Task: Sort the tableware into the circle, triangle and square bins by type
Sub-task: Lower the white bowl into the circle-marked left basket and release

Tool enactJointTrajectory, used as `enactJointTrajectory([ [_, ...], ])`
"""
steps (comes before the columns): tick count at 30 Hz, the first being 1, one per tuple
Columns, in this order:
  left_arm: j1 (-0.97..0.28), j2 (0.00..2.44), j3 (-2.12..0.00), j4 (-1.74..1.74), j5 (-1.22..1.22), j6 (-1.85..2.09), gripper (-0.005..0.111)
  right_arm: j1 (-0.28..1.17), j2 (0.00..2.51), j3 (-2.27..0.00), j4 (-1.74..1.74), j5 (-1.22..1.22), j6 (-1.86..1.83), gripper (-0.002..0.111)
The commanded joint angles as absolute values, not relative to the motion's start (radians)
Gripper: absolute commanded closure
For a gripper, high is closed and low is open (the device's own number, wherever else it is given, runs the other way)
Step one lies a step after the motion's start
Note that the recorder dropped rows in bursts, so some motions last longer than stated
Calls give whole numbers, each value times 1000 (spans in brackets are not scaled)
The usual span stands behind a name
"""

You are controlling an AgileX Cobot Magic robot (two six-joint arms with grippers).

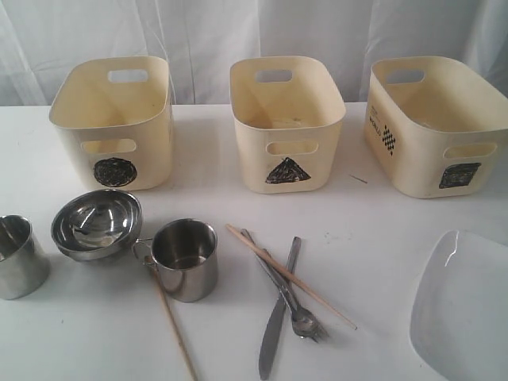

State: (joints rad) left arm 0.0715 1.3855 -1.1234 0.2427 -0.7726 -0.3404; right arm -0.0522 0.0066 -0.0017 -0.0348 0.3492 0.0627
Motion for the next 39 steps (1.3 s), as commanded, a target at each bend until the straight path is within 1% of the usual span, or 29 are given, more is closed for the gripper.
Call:
enactJointTrajectory([
  [1,53,1652,-1266,444,-804,-432,107,-50,0,0,-37,349,65,108],
  [3,44,1760,-1323,455,-696,-509,107,-50,0,0,-37,349,65,108],
  [5,29,1829,-1365,558,-602,-607,107,-50,0,0,-37,349,65,108],
  [8,-2,1879,-1397,719,-568,-647,107,-50,0,0,-37,349,65,108],
  [15,-94,1919,-1410,835,-406,-574,106,-50,0,0,-37,349,65,108],
  [18,-115,1924,-1410,901,-408,-590,98,-50,0,0,-37,349,65,108],
  [24,-133,1902,-1410,901,-462,-661,62,-50,0,0,-37,349,65,108],
  [26,-133,1893,-1410,901,-453,-693,54,-50,0,0,-37,349,65,108],
  [28,-133,1882,-1410,901,-439,-715,52,-50,0,0,-37,349,65,108],
  [31,-133,1835,-1410,901,-446,-793,52,-50,0,0,-37,349,65,108],
  [35,-133,1700,-1410,939,-428,-949,52,-50,0,0,-37,349,65,108],
  [36,-133,1641,-1410,1048,-379,-1106,52,-50,0,0,-37,349,65,108],
  [37,-133,1616,-1408,1112,-359,-1182,52,-50,0,0,-37,349,65,108],
  [39,-133,1515,-1408,1497,-326,-1526,52,-50,0,0,-37,349,65,108],
])
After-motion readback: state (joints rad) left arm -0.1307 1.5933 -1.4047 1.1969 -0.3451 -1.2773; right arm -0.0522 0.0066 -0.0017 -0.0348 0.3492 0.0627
